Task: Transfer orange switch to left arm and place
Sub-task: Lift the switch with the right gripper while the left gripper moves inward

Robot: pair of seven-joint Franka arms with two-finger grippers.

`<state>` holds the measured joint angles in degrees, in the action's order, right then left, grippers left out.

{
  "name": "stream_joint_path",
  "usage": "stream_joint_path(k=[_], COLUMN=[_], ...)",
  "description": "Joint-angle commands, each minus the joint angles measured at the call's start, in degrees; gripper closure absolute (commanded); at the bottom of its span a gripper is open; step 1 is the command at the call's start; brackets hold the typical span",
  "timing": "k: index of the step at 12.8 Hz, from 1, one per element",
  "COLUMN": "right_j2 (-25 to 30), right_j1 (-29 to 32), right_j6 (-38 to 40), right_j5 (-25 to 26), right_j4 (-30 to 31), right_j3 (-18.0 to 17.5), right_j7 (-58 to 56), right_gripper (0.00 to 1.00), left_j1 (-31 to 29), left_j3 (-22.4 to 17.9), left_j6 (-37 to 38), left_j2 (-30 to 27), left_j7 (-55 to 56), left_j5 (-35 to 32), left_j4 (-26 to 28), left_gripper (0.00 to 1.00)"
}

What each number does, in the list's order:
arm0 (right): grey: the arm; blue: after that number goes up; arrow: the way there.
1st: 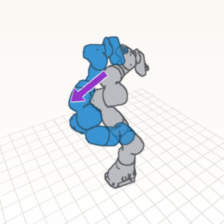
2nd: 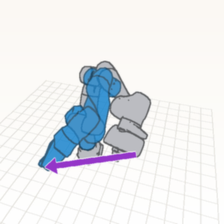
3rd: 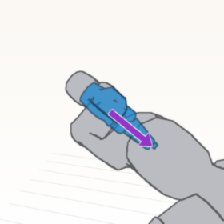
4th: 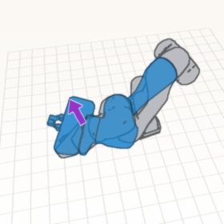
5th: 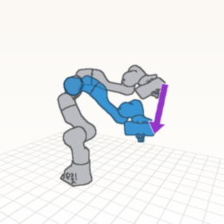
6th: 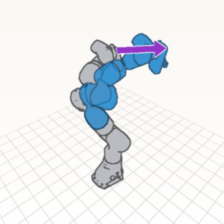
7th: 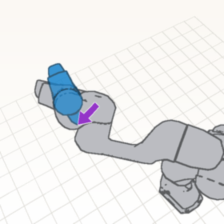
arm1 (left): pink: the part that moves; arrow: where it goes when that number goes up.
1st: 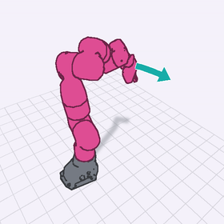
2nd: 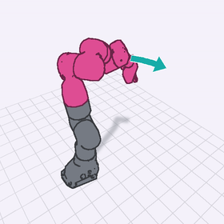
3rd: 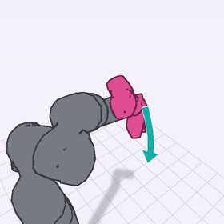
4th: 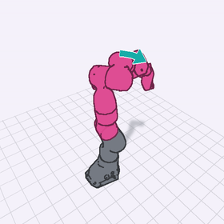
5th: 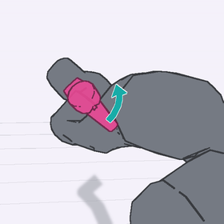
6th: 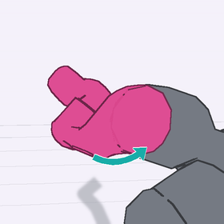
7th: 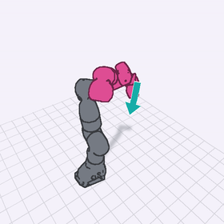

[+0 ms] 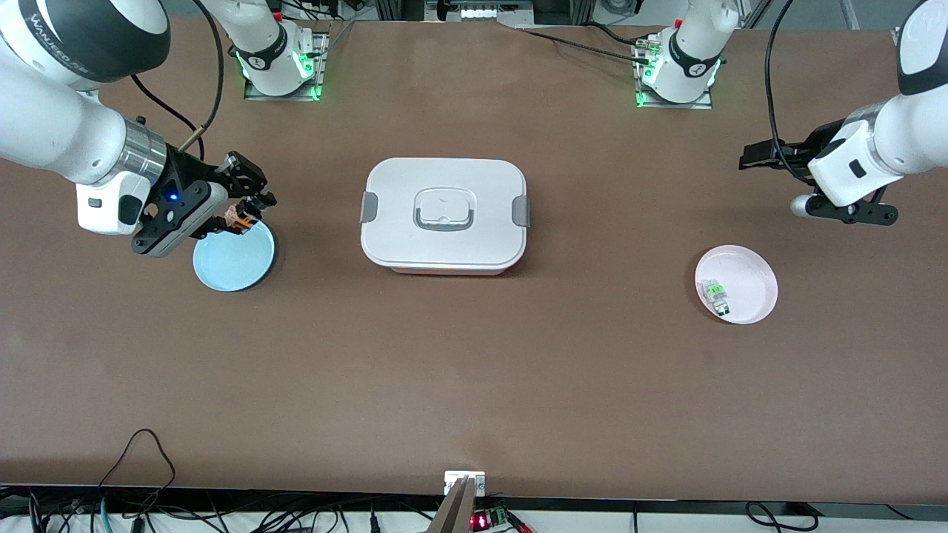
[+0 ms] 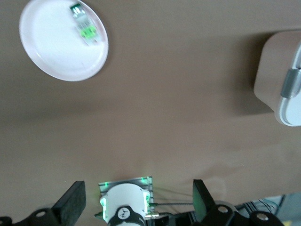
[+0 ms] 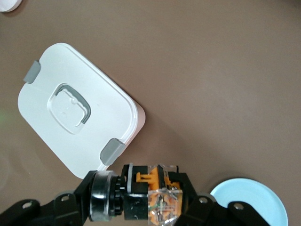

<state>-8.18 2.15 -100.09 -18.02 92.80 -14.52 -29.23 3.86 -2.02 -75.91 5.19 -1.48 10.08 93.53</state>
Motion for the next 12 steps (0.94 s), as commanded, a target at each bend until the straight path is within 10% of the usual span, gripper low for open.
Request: stream_joint_path(k=[1, 12], right_j2=[-0.17, -4.12], right_j1=[0.75, 1.1], right_j6=[0.6, -9.87], right_j5=[-7.09, -38.56], right_j4=[-0.43, 6.43], right_j3=[-0.16, -0.42], right_j7=[-9.58, -52.99], right_gripper=[0.71, 0.71], left_j1=[-0.35, -2.63], left_j3=[-0.09, 0.26], left_j6=[4.09, 5.62], left_j2=[1.57, 11.93], left_j7=[-0.02, 4.64], left_j5=[5.55, 44.29], left_j4=[-2.12, -1.16], left_gripper=[0.0, 0.0])
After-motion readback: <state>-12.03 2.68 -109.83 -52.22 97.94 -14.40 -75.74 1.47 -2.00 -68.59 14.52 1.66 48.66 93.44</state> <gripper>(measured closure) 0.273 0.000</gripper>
